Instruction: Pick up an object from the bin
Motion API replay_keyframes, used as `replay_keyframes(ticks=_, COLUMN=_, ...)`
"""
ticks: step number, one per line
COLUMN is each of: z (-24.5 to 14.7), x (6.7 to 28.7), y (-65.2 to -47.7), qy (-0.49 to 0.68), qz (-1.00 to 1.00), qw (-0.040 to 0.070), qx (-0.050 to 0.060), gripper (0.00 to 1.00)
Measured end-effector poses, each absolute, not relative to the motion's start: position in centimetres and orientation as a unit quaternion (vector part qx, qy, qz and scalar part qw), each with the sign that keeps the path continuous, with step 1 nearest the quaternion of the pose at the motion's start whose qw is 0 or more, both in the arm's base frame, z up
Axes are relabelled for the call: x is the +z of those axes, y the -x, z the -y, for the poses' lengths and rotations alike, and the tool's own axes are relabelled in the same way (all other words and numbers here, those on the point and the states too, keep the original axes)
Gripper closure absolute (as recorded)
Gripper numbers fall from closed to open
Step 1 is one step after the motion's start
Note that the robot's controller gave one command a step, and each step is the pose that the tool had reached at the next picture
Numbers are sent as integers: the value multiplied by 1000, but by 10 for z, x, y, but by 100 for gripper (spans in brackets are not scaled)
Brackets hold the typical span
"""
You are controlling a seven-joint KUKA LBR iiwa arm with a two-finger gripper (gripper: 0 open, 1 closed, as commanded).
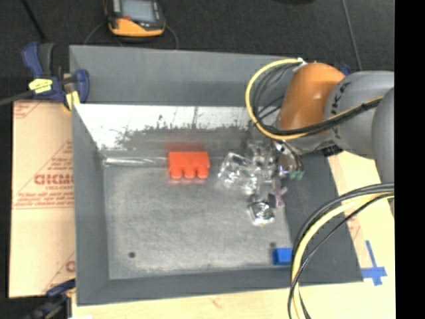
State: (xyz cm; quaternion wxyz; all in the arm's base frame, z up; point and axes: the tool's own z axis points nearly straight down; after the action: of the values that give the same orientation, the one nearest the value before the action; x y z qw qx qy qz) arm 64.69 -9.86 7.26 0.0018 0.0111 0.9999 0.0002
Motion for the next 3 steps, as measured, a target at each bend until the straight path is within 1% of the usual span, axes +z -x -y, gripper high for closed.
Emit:
replay_keyframes(ticks=1, z=120, x=73, y=-578, qy=167, qz=-986, qw=4, qx=-2, gripper=0)
replay_keyframes(ticks=2, z=120, x=75, y=-580, qy=168, qz=-986, qw=5, qx=-2, gripper=100)
replay_keyframes(ticks=3, z=130, x=217, y=-594, qy=171, qz=-985, qw=7, qx=-3, gripper=100)
